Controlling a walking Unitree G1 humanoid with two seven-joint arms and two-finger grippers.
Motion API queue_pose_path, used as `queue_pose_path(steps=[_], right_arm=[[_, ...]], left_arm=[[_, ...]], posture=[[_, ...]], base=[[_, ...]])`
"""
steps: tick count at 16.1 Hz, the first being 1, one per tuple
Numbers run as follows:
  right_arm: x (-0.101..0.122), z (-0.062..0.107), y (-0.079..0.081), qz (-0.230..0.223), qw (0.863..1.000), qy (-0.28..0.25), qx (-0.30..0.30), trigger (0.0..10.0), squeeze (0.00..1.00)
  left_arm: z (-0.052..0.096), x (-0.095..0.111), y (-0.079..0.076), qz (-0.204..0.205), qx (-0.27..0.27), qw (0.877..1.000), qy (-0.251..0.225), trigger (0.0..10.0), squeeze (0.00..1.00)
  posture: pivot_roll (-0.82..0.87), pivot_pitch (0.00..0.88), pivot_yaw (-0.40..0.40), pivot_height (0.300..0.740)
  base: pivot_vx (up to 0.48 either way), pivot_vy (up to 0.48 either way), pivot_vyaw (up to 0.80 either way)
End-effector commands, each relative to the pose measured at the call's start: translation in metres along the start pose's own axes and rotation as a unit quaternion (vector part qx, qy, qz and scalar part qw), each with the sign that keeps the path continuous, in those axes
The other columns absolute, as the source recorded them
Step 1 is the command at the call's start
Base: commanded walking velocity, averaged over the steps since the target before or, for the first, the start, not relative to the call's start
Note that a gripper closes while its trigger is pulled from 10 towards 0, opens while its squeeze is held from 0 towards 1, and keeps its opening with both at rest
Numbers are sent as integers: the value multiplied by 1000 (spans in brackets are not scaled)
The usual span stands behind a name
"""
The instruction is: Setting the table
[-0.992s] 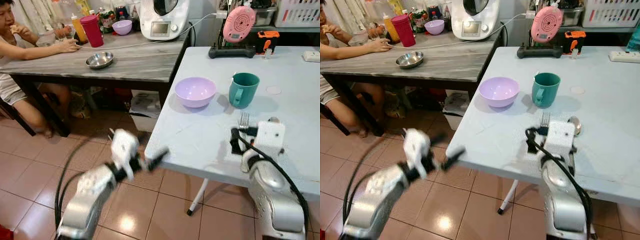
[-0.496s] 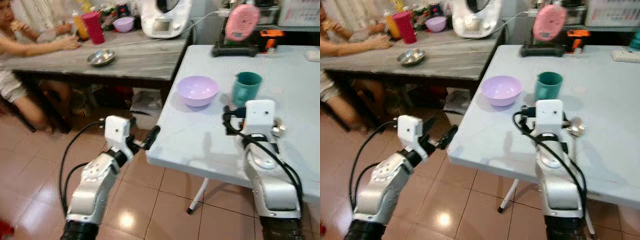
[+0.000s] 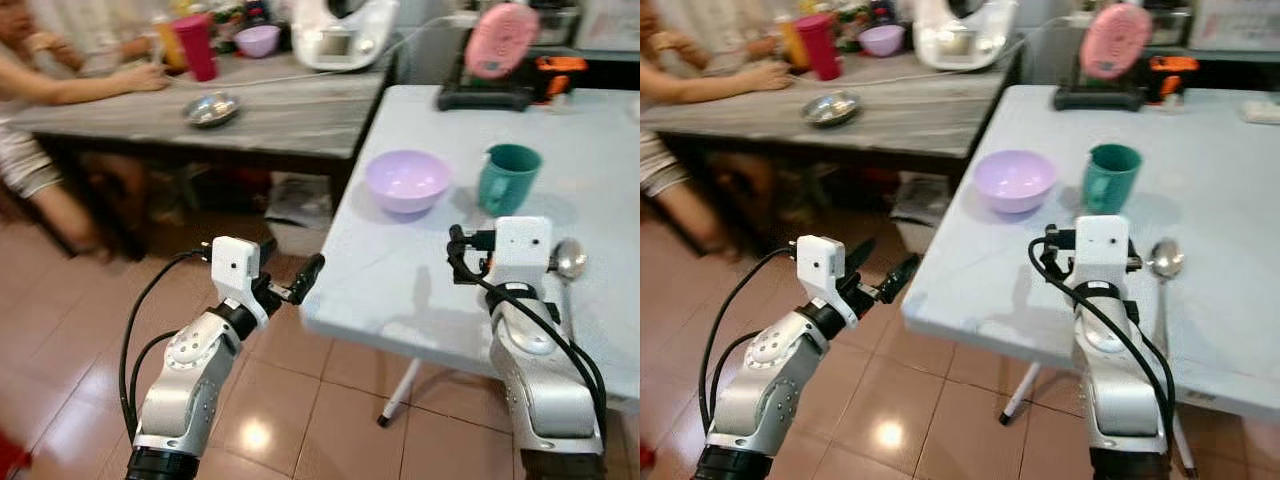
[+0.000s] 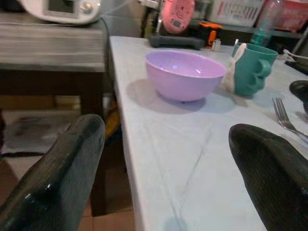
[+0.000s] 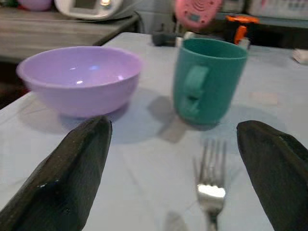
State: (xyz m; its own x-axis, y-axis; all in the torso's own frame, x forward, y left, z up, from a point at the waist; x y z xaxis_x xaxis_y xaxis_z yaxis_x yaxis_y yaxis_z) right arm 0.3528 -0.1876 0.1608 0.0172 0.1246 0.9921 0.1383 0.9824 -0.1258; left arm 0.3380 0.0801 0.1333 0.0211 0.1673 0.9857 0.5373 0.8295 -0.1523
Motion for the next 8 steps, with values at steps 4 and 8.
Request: queue_pose_path(steps=[4, 8], right_arm=[[5, 3, 6, -9, 1000, -12, 11, 10000, 0], [6, 6, 14, 2, 999, -18, 28, 10000, 0]], left_arm=[[1, 1, -2, -5, -10, 1000, 2, 10000, 0], [6, 0, -2, 2, -5, 1000, 0, 10000, 0]], posture=[[-264, 63, 127, 740], [-264, 62, 123, 740]], base=[[423, 0, -197], [197, 0, 0]])
Point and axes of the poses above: a point about 5 cm out from each wrist's last joint towards the gripper, its own z axis pointing back from the gripper into the wrist, its own x axis along the axis of the wrist's last joint, y = z × x, the point moved 6 cm from there along -z, pointing out of the wrist towards the gripper, and after that the axes turned 2 degrees about -z, right-handed, at the moved point
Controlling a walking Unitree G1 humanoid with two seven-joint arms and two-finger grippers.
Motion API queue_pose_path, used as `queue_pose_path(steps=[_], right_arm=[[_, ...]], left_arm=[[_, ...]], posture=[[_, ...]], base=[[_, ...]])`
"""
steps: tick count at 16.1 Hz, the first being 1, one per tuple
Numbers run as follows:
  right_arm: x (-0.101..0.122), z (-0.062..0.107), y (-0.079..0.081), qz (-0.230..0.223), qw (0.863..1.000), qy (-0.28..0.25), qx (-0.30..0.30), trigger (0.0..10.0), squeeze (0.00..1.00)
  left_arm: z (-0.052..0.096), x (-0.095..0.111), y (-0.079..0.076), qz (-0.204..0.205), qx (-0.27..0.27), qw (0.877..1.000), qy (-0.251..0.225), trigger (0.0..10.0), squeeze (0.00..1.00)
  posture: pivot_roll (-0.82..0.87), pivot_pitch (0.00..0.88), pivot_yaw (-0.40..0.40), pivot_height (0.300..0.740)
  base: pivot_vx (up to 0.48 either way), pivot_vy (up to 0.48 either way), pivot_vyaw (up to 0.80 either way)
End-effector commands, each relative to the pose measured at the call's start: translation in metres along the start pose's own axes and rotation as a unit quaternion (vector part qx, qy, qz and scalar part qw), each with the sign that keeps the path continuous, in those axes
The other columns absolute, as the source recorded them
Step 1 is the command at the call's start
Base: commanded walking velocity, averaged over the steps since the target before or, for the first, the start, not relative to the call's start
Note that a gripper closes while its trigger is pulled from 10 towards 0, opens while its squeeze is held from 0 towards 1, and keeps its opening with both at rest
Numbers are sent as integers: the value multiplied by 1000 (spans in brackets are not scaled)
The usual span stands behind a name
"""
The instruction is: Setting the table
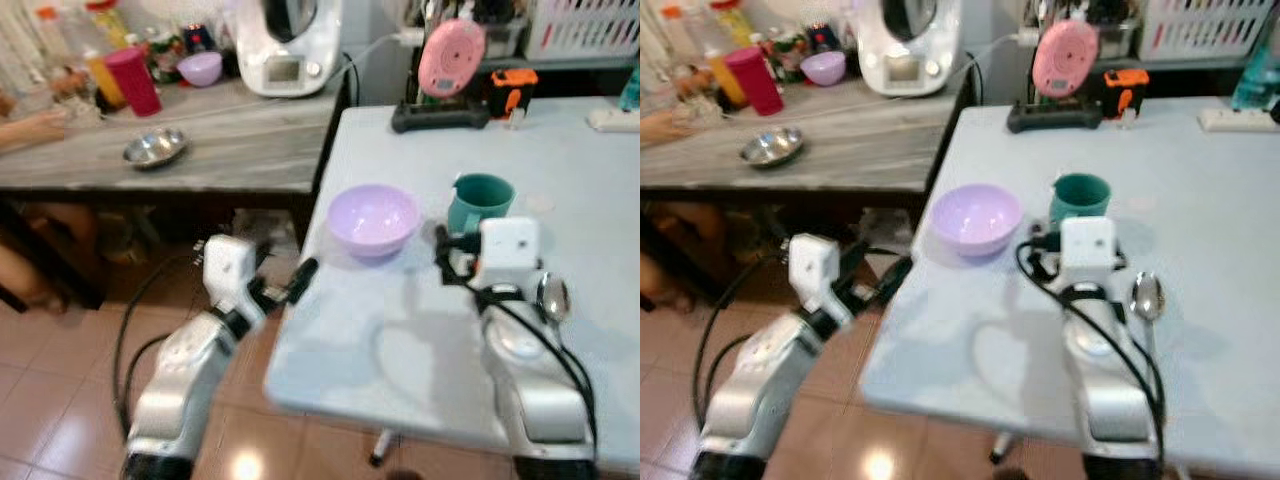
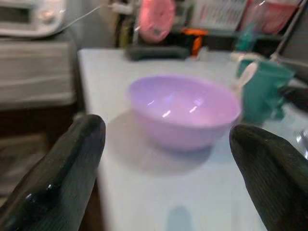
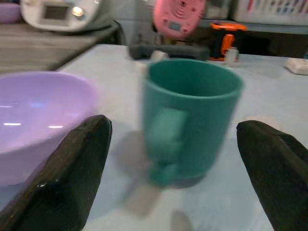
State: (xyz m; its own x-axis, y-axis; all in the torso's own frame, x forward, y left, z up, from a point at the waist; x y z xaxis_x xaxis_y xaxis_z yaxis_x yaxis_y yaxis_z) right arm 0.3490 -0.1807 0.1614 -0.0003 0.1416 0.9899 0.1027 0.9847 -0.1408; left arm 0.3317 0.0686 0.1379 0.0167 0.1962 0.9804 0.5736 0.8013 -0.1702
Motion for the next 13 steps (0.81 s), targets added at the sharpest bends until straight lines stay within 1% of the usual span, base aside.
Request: queue_pose_path(steps=[1, 3, 5, 7, 9, 12, 13], right_arm=[[5, 2, 8, -5, 1000, -9, 12, 10000, 0], [4, 3, 11, -8, 1000, -10, 15, 10000, 0], [5, 4, 15, -8, 1000, -12, 23, 10000, 0], [10, 5, 27, 0, 999, -22, 49, 10000, 0], [13, 5, 33, 2, 998, -27, 61, 10000, 0], [16, 6, 40, 11, 996, -33, 78, 10000, 0], [21, 6, 48, 30, 993, -42, 105, 10000, 0]], left_arm=[[11, -3, 11, -10, 17, 1000, 13, 10000, 0], [22, -11, 11, -14, 14, 999, 28, 10000, 0], [26, -14, 12, -17, 15, 999, 34, 10000, 0], [31, -18, 17, -26, 29, 998, 48, 10000, 0], [36, -20, 20, -37, 32, 997, 56, 10000, 0], [40, -21, 20, -30, 22, 997, 61, 10000, 0], [40, -23, 20, -20, 18, 997, 70, 10000, 0]], posture=[[-264, 62, 123, 740], [-264, 62, 123, 740], [-258, 60, 121, 740], [-252, 58, 118, 740], [-253, 59, 118, 740], [-251, 62, 115, 740], [-252, 64, 116, 740]], base=[[0, 0, 0], [0, 0, 0], [0, 0, 0], [0, 0, 0], [0, 0, 0], [0, 0, 0], [0, 0, 0]])
Point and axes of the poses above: a point about 5 cm out from each wrist's last joint towards the gripper, its own z axis pointing back from the gripper into the wrist, its own x axis along the axis of the wrist's last joint, y = z × x, the point moved 6 cm from there along -z, pointing out of the wrist towards the gripper, and after that the axes turned 2 degrees about -z, right-handed, at the moved point
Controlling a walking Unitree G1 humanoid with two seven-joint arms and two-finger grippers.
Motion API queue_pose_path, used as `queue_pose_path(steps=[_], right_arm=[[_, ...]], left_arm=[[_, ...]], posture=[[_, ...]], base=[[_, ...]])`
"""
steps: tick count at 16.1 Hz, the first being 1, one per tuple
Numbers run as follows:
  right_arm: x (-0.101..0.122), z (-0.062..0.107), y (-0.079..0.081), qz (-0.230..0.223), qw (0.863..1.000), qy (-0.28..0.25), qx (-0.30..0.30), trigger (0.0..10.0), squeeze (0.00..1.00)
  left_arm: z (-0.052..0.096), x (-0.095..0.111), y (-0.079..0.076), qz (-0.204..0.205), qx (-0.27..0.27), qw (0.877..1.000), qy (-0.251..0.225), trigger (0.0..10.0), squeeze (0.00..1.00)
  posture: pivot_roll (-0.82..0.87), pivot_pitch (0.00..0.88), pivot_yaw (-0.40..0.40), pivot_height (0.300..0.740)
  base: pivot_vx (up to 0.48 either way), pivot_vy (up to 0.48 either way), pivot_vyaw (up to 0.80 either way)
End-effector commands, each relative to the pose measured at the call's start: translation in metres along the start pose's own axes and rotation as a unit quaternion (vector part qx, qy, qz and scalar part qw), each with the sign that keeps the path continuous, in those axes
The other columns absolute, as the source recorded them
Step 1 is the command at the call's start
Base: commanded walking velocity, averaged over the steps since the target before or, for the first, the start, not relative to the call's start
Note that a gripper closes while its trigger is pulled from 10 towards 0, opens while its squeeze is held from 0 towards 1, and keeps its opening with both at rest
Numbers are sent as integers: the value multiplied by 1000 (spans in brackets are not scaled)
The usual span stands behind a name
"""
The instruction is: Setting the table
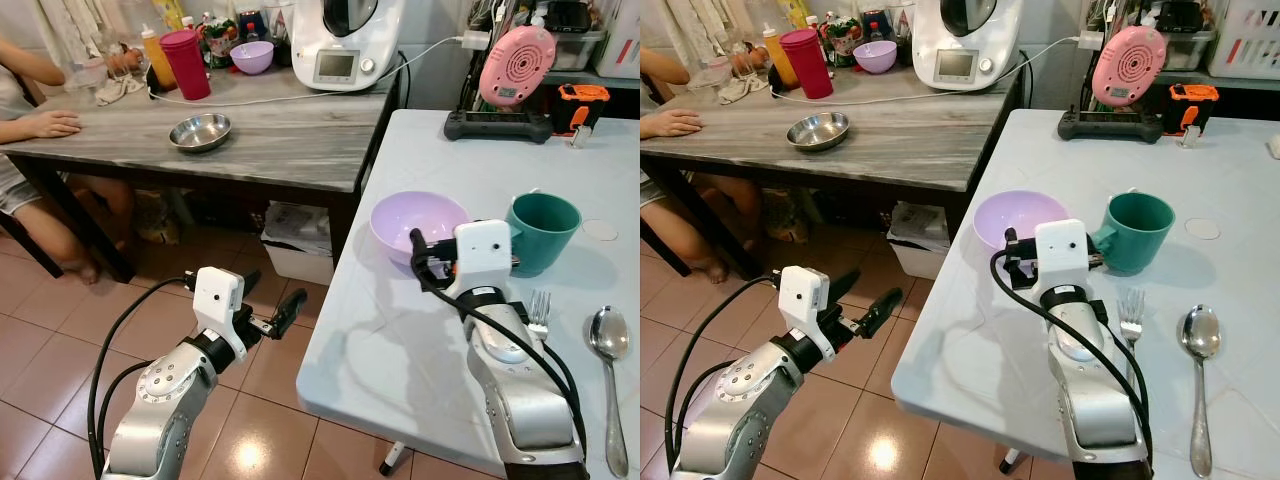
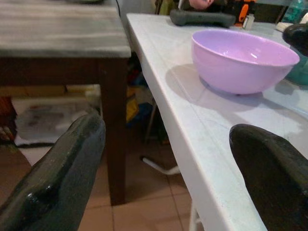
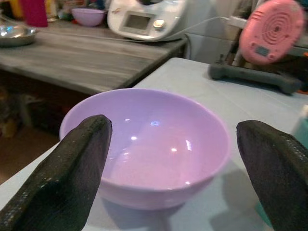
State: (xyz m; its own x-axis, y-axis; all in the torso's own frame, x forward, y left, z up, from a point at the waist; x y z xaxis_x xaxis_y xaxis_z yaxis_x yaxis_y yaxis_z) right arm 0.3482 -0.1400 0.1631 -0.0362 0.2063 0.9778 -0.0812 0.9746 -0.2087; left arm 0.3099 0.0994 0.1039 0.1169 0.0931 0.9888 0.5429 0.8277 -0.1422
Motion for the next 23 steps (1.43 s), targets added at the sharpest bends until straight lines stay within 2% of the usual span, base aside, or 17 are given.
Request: queue_pose_path(steps=[1, 2, 4, 6, 7, 10, 11, 17, 18, 19, 20, 23], right_arm=[[21, -4, 16, 28, 998, -32, 51, 10000, 0], [23, -6, 19, 46, 996, -32, 66, 10000, 0], [25, -13, 23, 93, 989, -20, 113, 10000, 0], [18, -14, 25, 105, 985, 0, 140, 10000, 0], [11, -13, 31, 122, 977, 20, 173, 10000, 0], [1, -12, 34, 144, 968, 42, 203, 10000, 0], [-7, -10, 36, 169, 958, 56, 223, 10000, 0], [-26, -7, 28, 248, 933, 80, 249, 10000, 0], [-29, -8, 24, 265, 927, 82, 252, 5255, 0], [-30, -8, 22, 269, 925, 84, 253, 1059, 0], [-31, -8, 19, 271, 925, 86, 252, 0, 0], [-34, -11, 10, 293, 919, 87, 248, 0, 0]], left_arm=[[0, 1, 1, 8, -4, 1000, 10, 10000, 0], [-1, 0, -1, 10, -9, 1000, 12, 10000, 0], [-2, 4, -18, 17, -52, 998, 2, 10000, 0], [-2, 8, -27, 4, -84, 996, -7, 10000, 0], [-2, 10, -33, 1, -103, 995, -7, 10000, 0], [-2, 12, -34, -7, -112, 994, -9, 10000, 0], [-3, 14, -34, -8, -115, 993, -13, 10000, 0], [-1, 12, -37, -14, -124, 992, -10, 10000, 0], [-1, 12, -39, -13, -128, 992, -10, 10000, 0], [-1, 12, -40, -9, -132, 991, -12, 10000, 0], [0, 14, -43, -7, -138, 990, -17, 10000, 0], [2, 14, -50, -10, -160, 987, -17, 10000, 0]], posture=[[-252, 64, 116, 740], [-252, 64, 116, 740], [-259, 69, 117, 740], [-257, 71, 112, 740], [-256, 72, 111, 740], [-256, 74, 111, 740], [-256, 75, 112, 740], [-256, 81, 113, 740], [-256, 80, 113, 740], [-255, 81, 113, 740], [-255, 80, 113, 740], [-256, 76, 114, 740]], base=[[0, 0, 0], [0, 0, 0], [0, 0, 0], [0, 0, 0], [0, 0, 0], [0, 0, 0], [0, 0, 0], [0, 0, 0], [0, 0, 0], [0, 0, 0], [0, 0, 0], [0, 0, 0]])
Point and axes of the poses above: a point about 5 cm out from each wrist's last joint towards the gripper, its own z axis pointing back from the gripper into the wrist, its own x axis along the axis of the wrist's last joint, y = z × x, the point moved 6 cm from there along -z, pointing out of the wrist towards the gripper, and after that the axes turned 2 degrees about -z, right-handed, at the moved point
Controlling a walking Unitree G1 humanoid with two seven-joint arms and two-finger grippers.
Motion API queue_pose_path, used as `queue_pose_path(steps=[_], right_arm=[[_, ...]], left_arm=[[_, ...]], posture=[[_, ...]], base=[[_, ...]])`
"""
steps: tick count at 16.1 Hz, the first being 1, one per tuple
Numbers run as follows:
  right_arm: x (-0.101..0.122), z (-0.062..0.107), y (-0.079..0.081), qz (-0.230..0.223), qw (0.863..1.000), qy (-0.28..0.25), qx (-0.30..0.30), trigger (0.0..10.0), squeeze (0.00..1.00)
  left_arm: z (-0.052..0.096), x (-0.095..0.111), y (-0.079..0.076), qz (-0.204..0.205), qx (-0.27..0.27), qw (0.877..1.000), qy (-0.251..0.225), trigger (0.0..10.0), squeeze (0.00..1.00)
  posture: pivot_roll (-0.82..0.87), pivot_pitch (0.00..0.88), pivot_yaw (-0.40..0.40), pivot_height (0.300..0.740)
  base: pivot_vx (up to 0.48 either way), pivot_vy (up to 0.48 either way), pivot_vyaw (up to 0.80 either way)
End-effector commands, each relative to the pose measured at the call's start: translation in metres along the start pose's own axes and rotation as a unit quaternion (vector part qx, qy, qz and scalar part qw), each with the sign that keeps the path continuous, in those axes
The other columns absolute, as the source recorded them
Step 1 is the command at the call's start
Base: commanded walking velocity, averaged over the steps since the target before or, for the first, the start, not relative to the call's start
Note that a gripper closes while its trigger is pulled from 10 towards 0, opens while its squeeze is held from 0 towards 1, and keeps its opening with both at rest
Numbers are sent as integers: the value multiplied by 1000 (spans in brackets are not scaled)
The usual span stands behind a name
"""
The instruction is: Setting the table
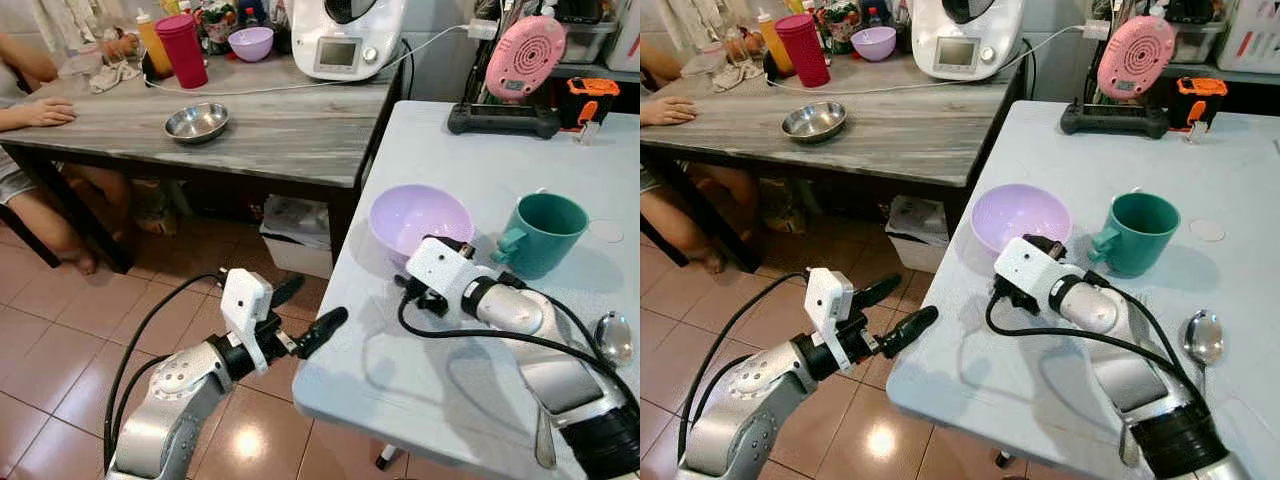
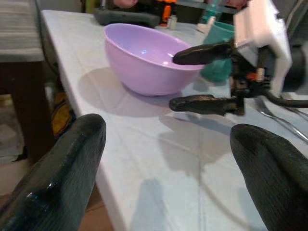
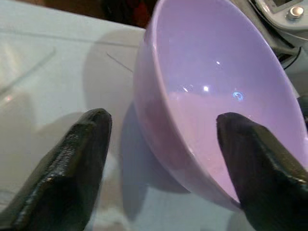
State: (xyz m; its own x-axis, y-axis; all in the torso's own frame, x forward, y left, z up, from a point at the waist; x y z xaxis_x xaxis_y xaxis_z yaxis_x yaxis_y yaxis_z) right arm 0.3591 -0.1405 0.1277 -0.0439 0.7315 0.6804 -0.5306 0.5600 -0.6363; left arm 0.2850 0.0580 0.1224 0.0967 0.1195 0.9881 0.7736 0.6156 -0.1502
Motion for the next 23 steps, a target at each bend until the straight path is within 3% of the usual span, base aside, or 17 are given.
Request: queue_pose_path(steps=[1, 4, 17, 23], right_arm=[[3, -2, 1, 9, 1000, -5, 9, 0, 0], [-3, -2, -4, 24, 1000, -2, 5, 0, 0], [-12, 0, -11, 59, 998, -3, 3, 0, 0], [-3, 0, -12, 69, 997, -25, 1, 0, 0]], left_arm=[[3, 2, -1, -14, -6, 1000, 3, 10000, 0], [5, -3, -8, -28, -31, 999, 17, 10000, 0], [6, -8, -4, -36, -29, 999, 27, 10000, 0], [5, -7, -4, -41, -24, 999, 23, 10000, 0]], posture=[[-256, 76, 114, 740], [-254, 71, 114, 740], [-248, 64, 120, 740], [-245, 60, 110, 740]], base=[[0, 0, 0], [0, 0, 0], [0, 0, 0], [0, 0, 0]])
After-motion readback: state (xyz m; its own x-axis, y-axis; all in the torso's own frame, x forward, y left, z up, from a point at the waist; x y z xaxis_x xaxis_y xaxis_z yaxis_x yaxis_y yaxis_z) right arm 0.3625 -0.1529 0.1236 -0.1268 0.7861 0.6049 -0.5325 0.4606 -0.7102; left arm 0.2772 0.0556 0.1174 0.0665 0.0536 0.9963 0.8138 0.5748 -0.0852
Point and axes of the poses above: a point about 5 cm out from each wrist's last joint towards the gripper, its own z axis pointing back from the gripper into the wrist, its own x axis along the axis of the wrist's last joint, y = z × x, the point moved 6 cm from there along -z, pointing out of the wrist towards the gripper, and after that the axes turned 2 degrees about -z, right-handed, at the moved point
